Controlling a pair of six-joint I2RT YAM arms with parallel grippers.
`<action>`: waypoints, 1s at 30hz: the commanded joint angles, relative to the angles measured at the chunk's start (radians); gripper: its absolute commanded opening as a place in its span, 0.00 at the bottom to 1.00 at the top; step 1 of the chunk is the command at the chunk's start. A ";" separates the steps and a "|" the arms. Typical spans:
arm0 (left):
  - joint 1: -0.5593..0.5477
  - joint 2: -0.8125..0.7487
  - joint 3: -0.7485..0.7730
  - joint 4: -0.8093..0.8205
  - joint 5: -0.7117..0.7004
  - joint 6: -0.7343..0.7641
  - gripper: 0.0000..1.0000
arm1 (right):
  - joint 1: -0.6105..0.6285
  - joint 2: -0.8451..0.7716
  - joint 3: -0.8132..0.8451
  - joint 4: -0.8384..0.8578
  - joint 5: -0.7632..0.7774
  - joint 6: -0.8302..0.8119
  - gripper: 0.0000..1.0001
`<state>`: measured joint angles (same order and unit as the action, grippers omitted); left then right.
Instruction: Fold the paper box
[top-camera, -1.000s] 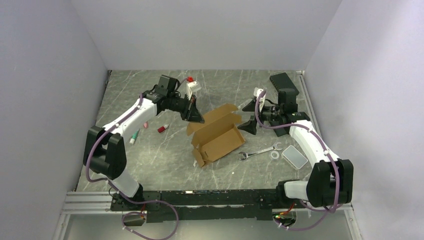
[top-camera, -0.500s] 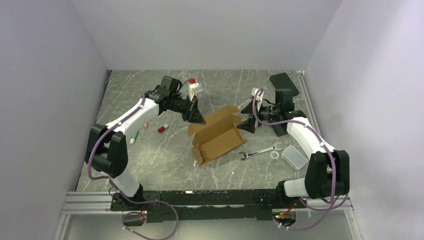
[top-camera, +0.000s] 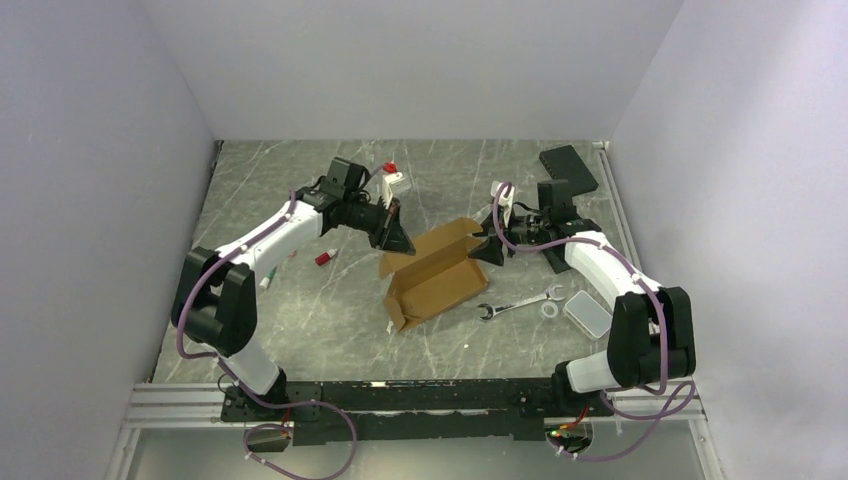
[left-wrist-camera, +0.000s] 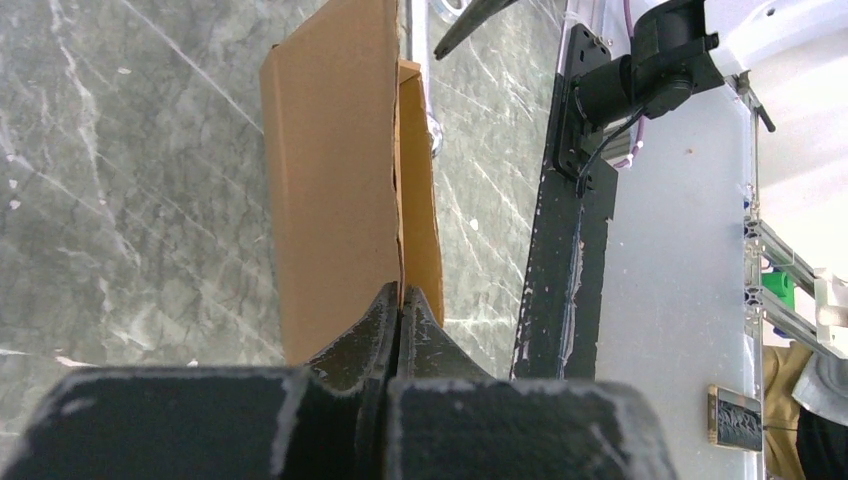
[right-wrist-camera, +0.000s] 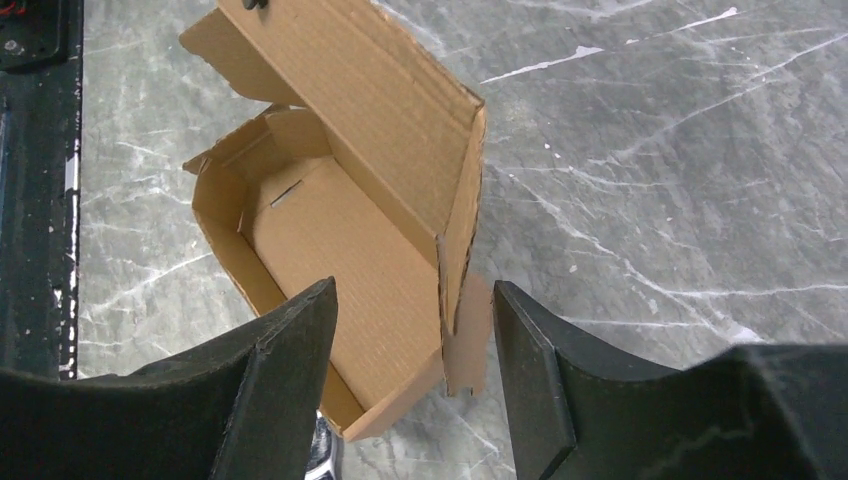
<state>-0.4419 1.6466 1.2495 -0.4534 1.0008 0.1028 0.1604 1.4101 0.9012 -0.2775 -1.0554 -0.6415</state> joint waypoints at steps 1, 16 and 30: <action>-0.019 -0.014 0.001 0.029 0.028 -0.001 0.00 | -0.001 0.009 0.027 0.040 -0.006 -0.030 0.58; -0.027 -0.029 -0.006 0.046 0.008 -0.016 0.01 | -0.004 -0.006 0.023 0.014 -0.023 -0.058 0.00; -0.027 -0.096 -0.042 0.104 -0.098 -0.062 0.35 | -0.035 -0.028 0.018 0.003 -0.049 -0.063 0.00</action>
<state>-0.4644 1.6108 1.2140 -0.3996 0.9508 0.0643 0.1329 1.4193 0.9012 -0.2890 -1.0409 -0.6804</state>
